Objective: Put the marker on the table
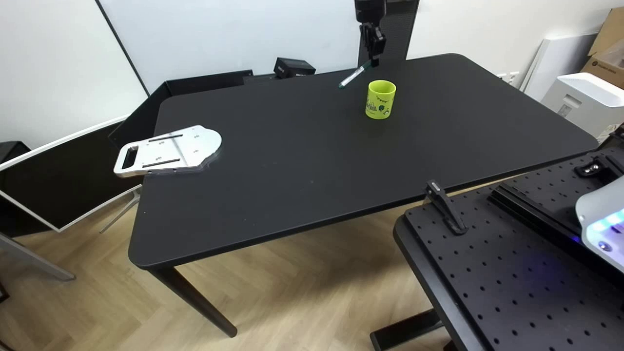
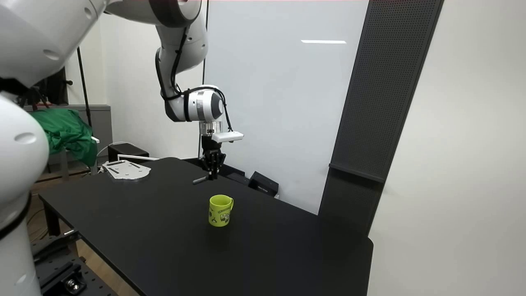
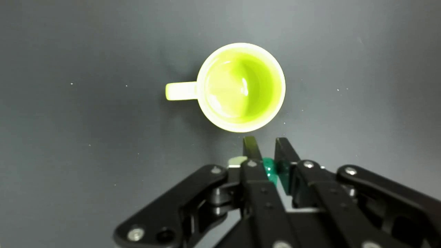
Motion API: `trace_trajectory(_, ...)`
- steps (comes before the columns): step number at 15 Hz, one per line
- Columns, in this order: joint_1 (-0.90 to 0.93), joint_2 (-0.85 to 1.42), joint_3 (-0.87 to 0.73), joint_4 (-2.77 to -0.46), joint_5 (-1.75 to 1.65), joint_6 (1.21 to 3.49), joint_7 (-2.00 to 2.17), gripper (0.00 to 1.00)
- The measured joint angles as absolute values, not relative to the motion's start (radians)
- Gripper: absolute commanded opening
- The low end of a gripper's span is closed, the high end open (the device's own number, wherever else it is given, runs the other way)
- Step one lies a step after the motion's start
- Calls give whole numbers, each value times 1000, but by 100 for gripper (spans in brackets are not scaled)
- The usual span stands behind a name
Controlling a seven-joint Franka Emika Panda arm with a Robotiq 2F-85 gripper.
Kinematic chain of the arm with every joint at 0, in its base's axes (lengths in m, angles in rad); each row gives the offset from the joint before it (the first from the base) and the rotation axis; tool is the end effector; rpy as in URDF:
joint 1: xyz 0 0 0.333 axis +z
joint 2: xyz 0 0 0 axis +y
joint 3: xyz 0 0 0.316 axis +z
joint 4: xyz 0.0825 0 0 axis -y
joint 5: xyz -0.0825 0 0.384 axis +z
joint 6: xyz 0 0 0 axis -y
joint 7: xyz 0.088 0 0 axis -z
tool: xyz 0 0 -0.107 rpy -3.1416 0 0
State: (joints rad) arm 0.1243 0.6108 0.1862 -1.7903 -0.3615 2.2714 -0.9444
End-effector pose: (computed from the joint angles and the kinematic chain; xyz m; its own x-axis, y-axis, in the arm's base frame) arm 0.6185 0.1810 0.2054 0.0896 0.9784 -0.1865 0.9953 -0.0947 -0.0188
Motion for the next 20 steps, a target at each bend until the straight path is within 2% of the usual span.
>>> trace_trajectory(20, 163, 739, 214, -1863, -350, 2330, -977, 4)
